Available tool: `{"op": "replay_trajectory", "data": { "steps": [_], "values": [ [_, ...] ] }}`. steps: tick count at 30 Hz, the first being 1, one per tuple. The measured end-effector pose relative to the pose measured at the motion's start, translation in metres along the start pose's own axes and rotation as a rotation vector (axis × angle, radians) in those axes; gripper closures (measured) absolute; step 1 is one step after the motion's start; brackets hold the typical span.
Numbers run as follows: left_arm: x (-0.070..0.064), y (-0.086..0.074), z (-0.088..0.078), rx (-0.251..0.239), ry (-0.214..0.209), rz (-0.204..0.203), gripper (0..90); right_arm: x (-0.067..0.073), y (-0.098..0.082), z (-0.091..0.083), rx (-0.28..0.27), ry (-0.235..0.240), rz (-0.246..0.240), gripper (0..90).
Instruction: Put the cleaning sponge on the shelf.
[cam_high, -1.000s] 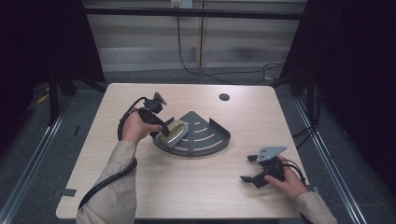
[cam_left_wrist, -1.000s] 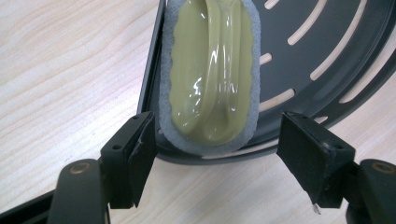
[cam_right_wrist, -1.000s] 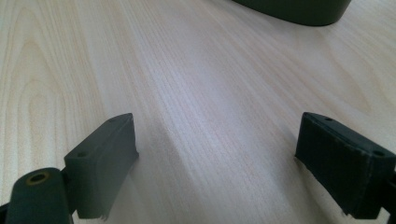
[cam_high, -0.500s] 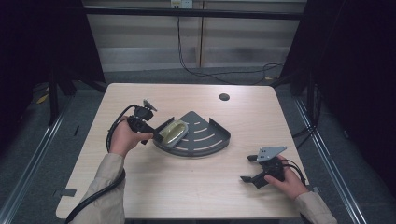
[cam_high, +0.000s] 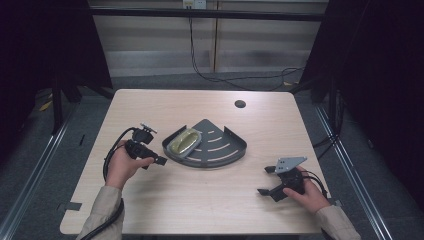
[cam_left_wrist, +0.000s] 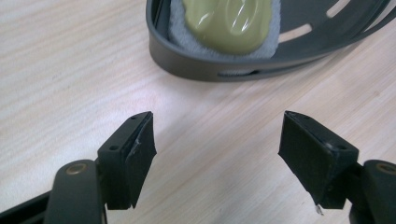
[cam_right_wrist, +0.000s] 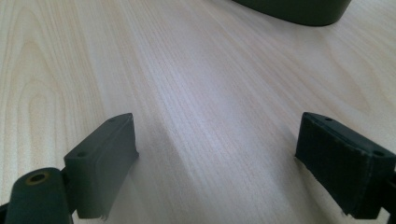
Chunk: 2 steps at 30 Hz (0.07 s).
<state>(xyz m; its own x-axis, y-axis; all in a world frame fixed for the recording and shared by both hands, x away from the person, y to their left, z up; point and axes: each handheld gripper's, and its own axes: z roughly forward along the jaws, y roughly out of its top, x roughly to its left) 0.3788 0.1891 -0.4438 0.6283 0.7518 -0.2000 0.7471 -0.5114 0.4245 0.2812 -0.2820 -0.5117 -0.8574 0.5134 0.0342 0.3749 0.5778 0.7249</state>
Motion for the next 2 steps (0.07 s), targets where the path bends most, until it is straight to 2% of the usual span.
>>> {"op": "replay_trajectory", "data": {
  "steps": [2],
  "values": [
    [0.0002,-0.002,0.0008,-0.003,0.0,0.002,26.5,0.0,0.0,0.0,0.0,0.0,0.0,11.7]
  ]
}}
